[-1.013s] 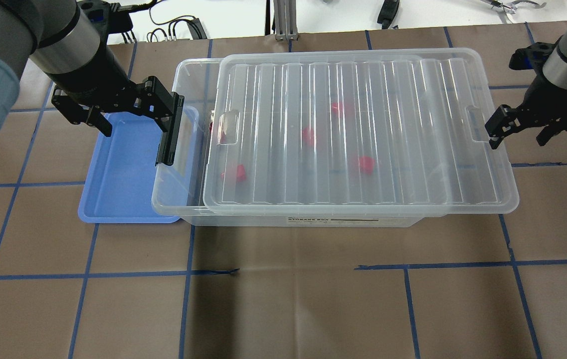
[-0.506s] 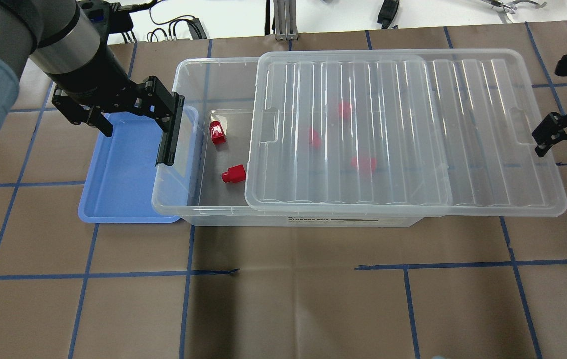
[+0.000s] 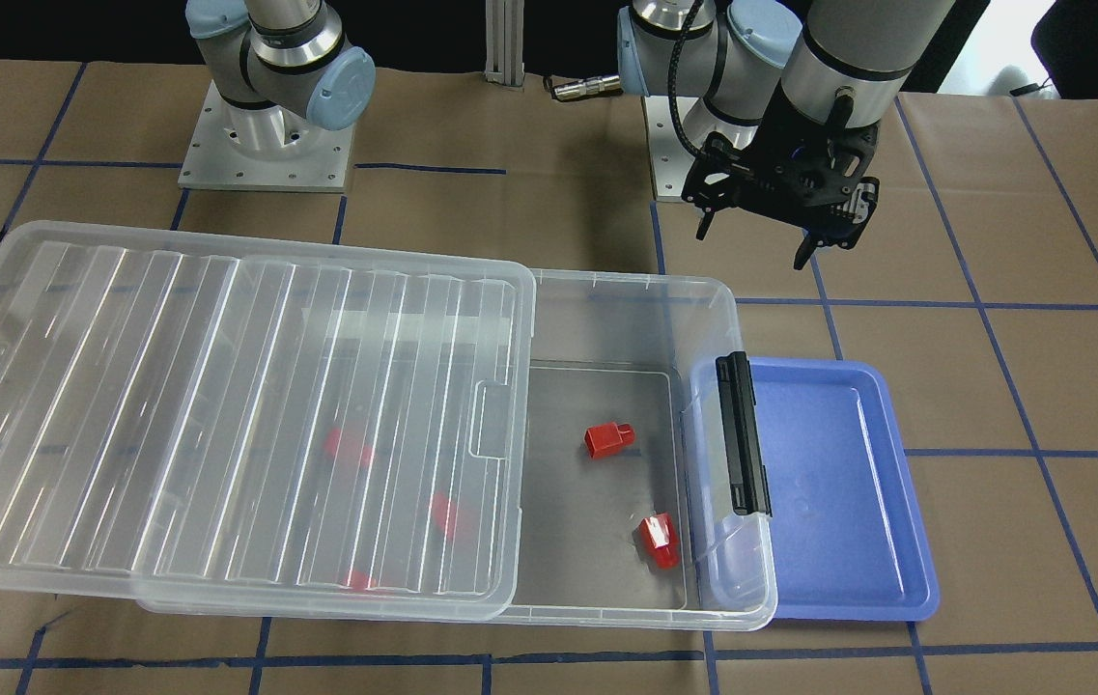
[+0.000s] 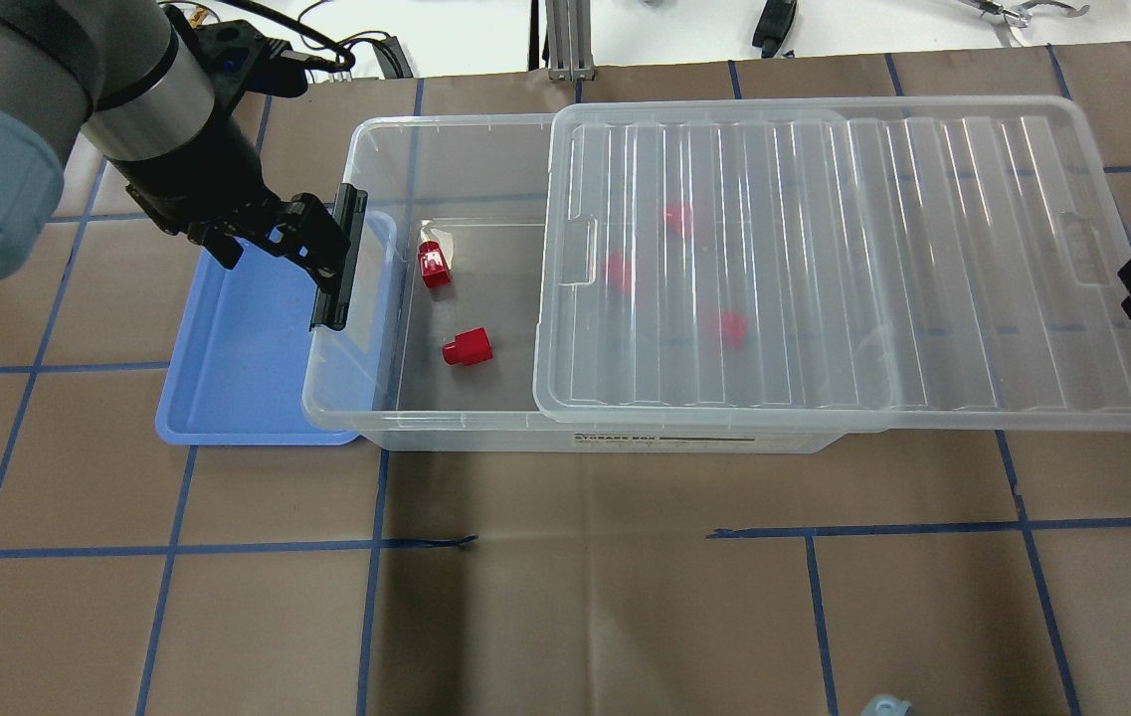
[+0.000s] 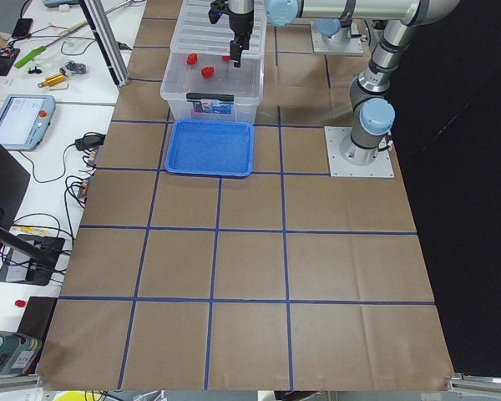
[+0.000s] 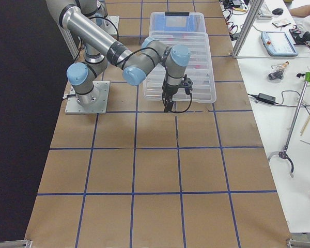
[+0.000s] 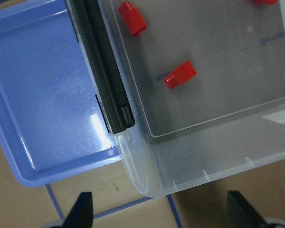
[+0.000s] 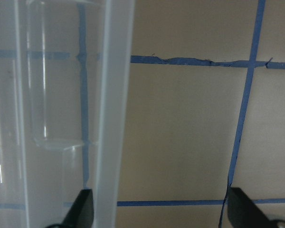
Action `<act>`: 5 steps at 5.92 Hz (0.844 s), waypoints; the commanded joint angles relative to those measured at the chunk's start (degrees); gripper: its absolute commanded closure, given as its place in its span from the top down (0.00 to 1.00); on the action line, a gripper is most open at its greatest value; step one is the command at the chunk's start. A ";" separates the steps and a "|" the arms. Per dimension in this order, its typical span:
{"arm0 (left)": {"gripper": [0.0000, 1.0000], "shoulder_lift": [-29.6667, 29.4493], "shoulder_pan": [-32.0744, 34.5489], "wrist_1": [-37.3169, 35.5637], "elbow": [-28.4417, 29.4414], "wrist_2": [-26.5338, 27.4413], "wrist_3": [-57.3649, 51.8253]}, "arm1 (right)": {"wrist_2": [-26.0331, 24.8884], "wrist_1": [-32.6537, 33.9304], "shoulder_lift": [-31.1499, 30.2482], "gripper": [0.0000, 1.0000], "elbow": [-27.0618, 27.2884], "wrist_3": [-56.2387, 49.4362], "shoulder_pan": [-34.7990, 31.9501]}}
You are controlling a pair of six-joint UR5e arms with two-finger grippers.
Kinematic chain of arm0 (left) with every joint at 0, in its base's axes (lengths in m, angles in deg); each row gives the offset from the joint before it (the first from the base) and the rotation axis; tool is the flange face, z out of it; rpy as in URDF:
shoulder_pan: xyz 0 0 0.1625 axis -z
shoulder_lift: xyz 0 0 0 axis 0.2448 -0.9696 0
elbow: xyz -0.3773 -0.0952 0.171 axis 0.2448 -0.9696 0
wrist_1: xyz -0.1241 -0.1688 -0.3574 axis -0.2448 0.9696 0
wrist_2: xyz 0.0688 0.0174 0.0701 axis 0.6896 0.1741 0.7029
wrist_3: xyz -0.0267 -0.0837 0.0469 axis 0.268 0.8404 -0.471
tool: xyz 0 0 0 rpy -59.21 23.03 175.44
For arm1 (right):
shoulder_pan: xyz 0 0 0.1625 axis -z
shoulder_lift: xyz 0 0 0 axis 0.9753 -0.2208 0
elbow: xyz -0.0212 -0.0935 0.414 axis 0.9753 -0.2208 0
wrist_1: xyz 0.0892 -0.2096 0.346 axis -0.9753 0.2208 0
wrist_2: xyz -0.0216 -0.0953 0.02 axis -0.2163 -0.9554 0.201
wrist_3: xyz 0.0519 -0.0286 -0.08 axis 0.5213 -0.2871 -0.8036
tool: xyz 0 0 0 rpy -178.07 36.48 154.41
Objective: Place red block in blue tray from box
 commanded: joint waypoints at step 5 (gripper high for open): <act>0.98 -12.10 6.04 -15.51 -0.66 1.56 -41.38 | 6.99 -21.21 -5.46 1.00 -17.22 34.36 -17.12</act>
